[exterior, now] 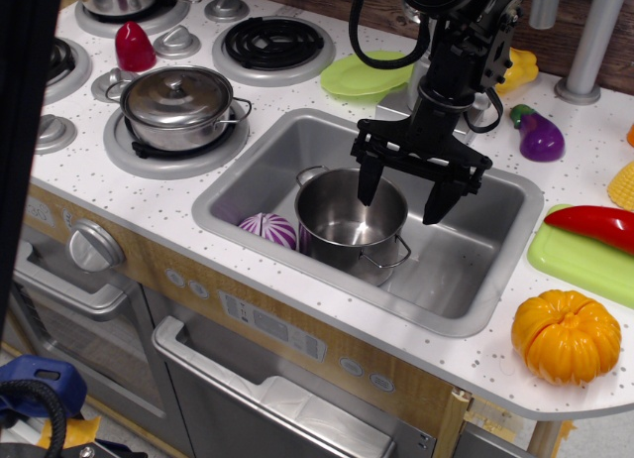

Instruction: Pick up pot from sink

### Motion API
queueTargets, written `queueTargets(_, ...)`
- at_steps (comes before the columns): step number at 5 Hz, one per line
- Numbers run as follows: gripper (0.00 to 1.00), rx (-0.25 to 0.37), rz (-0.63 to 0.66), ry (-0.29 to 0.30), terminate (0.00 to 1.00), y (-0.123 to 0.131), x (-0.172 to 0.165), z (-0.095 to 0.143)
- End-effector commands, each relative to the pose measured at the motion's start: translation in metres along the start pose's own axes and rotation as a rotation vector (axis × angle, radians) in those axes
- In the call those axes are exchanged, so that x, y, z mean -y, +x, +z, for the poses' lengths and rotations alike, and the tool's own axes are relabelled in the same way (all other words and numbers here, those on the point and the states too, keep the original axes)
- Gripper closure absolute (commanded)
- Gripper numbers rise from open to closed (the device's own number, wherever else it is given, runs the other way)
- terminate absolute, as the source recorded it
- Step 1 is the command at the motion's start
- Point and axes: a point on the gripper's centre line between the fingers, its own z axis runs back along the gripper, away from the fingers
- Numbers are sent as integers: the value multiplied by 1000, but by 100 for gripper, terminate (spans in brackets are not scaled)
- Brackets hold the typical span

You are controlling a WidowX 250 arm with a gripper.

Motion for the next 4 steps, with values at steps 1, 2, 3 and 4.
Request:
queueTargets(1,0,0,0,0,0,0,0,0)
queueTargets(2,0,40,46,-27,0,6,-3,-17)
queueTargets(3,0,92,83,-22,0,10,-3,-36)
queueTargets(4,0,125,101,-16,0,10,0,-46)
